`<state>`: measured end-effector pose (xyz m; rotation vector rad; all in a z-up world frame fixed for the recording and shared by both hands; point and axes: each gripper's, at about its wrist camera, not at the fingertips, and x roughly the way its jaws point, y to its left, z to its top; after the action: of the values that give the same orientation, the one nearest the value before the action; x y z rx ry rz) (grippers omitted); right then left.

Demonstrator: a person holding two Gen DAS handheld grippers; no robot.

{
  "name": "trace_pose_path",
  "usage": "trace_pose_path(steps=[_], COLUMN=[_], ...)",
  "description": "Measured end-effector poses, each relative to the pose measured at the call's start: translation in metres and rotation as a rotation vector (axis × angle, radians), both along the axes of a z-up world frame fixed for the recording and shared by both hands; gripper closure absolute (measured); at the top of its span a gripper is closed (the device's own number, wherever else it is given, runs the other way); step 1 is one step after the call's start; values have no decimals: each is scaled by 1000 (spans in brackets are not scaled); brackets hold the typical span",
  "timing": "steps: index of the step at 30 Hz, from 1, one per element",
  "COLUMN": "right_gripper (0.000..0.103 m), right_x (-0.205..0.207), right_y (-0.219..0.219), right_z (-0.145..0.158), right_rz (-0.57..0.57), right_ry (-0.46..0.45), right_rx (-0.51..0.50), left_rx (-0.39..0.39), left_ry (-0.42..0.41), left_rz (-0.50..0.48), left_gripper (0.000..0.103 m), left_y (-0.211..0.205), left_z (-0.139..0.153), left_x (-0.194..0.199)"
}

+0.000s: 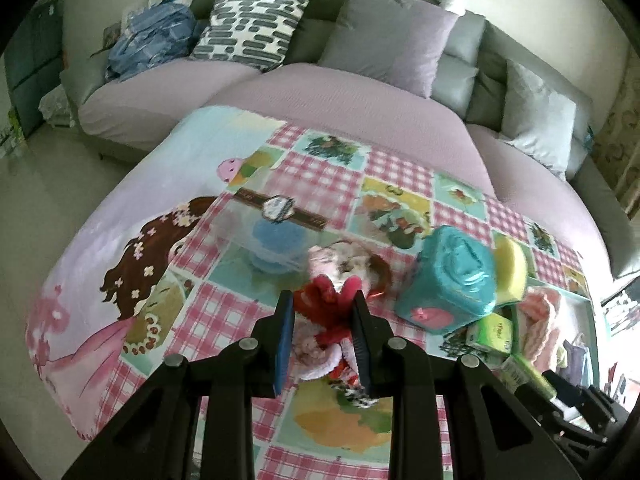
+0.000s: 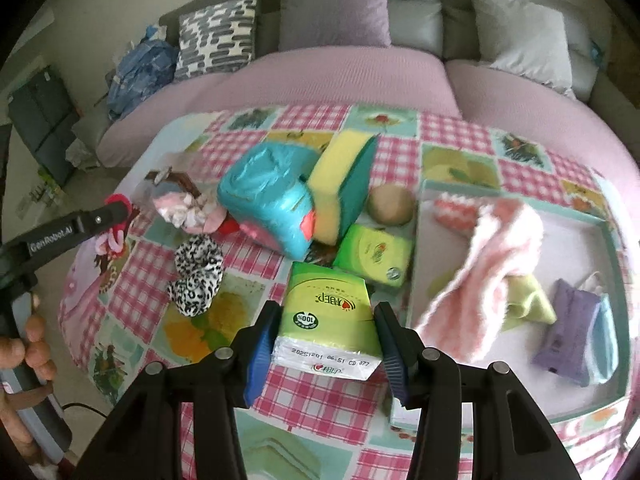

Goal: Organize soft objects
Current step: 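Carry the red scrunchie with the left tool while the right tool carries the tissue pack over the tray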

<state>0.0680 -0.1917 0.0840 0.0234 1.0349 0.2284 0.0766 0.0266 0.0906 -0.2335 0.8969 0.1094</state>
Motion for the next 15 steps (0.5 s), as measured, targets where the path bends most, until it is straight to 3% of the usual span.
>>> trace_pose_path(steps=[15], right_gripper=[52], right_x=[-12], right_y=[-92], right_z=[26], right_rz=[-236], right_ry=[-58], right_rx=[-19], left_rx=[21], left_ry=[-33], left_rz=[-211], left_gripper=[75], left_y=[-103], left_z=[17], left_x=[1])
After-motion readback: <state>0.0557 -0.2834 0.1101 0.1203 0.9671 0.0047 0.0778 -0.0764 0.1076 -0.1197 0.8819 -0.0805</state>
